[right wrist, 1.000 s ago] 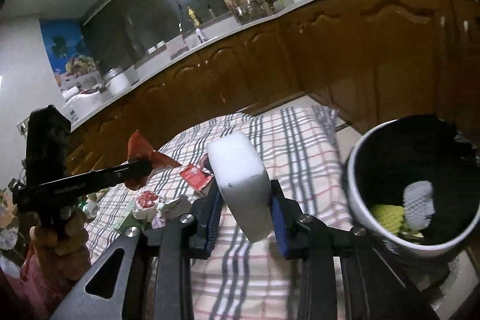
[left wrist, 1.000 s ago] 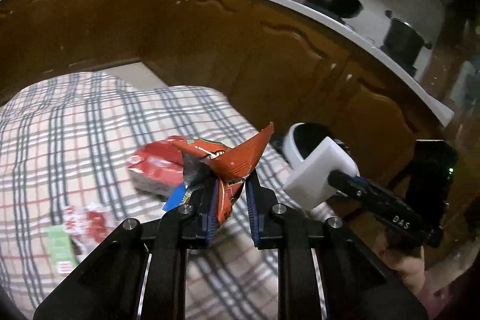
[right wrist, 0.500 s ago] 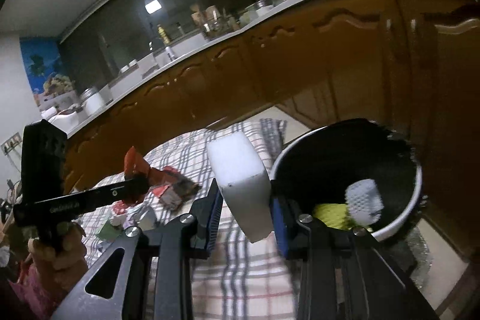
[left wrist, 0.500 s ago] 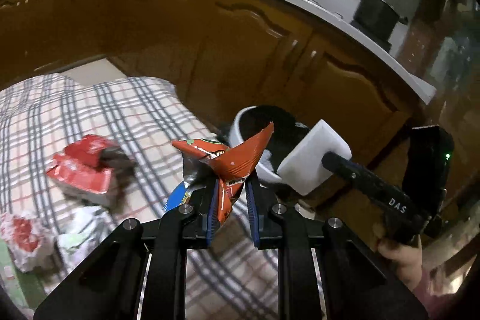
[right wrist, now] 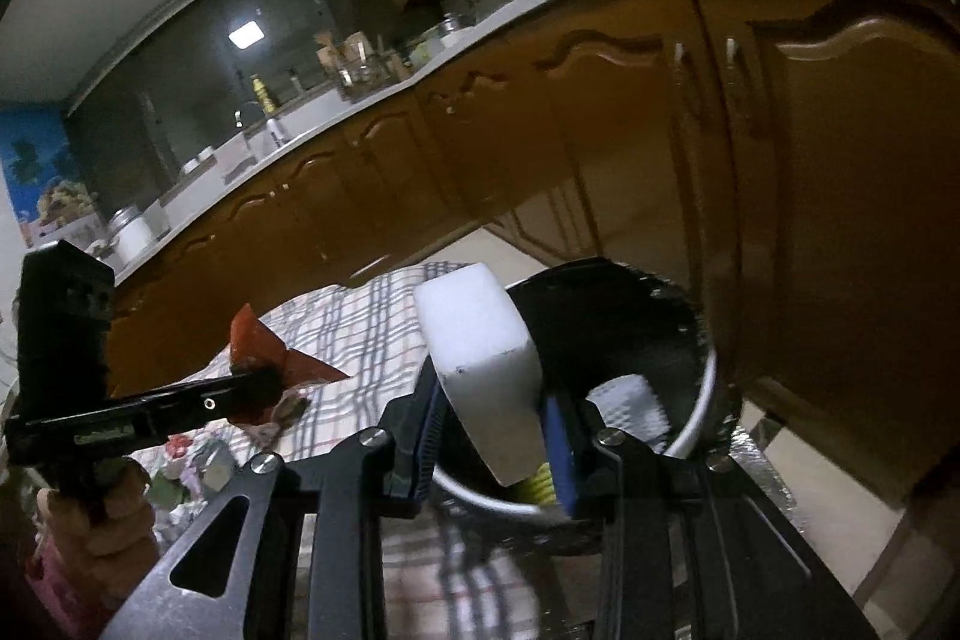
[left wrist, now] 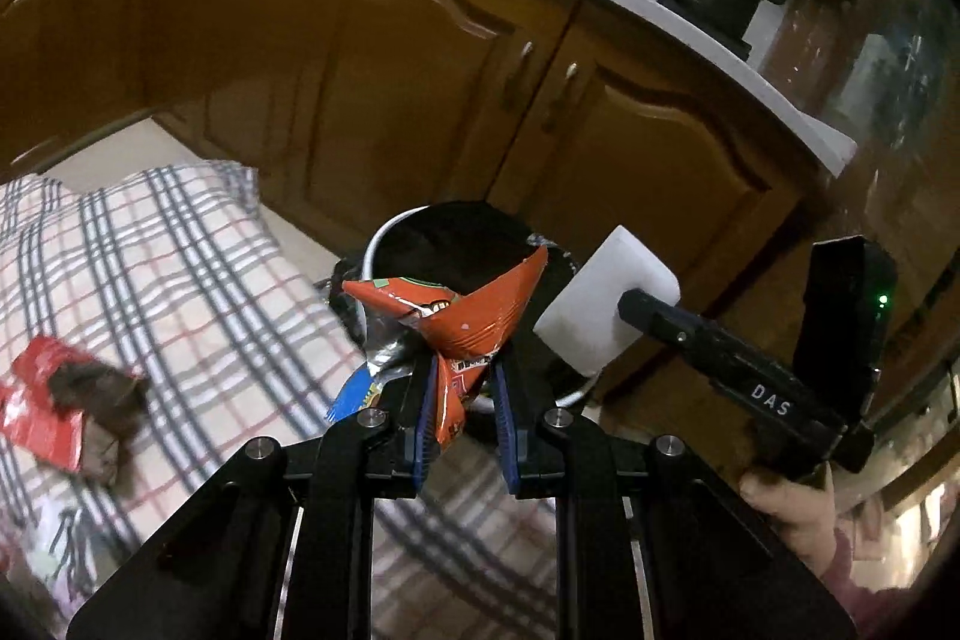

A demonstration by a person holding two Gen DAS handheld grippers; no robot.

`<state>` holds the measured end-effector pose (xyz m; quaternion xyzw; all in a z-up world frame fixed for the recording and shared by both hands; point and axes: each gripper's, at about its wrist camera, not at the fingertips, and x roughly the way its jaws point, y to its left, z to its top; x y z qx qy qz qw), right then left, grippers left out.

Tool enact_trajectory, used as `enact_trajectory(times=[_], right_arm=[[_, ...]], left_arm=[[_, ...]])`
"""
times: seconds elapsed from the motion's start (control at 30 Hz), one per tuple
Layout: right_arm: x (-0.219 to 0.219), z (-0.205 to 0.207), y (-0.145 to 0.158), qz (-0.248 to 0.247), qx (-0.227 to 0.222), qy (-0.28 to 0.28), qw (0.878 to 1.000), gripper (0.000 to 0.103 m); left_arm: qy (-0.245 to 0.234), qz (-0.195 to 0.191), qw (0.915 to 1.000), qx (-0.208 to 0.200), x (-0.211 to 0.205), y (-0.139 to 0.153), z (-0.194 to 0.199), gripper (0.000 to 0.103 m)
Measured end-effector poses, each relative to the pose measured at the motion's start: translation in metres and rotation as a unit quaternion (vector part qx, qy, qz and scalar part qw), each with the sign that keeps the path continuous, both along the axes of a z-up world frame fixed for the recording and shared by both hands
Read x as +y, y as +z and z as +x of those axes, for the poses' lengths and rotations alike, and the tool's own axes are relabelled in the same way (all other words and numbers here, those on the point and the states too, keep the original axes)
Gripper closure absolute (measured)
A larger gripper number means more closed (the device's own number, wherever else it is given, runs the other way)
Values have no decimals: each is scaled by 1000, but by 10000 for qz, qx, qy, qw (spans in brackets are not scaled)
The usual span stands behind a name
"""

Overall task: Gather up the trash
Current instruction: 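Carry the box and orange wrapper to the bin and release both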

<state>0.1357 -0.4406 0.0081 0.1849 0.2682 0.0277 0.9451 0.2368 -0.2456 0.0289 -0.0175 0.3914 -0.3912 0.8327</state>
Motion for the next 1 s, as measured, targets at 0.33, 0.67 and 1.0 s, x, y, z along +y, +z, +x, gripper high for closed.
enact_trajectory(times=[0.33, 0.67, 1.0], right_arm=[[-18, 16, -1, -89, 138, -171, 9997, 72], [-37, 37, -19, 77, 499, -177, 9986, 68], [-50, 40, -27, 350, 612, -206, 9973, 56]], left_arm=[[-203, 259, 9994, 67, -53, -8, 29, 88], [-181, 586, 9970, 474, -79, -40, 55, 82], [-104, 669, 9962, 555, -85, -47, 51, 52]])
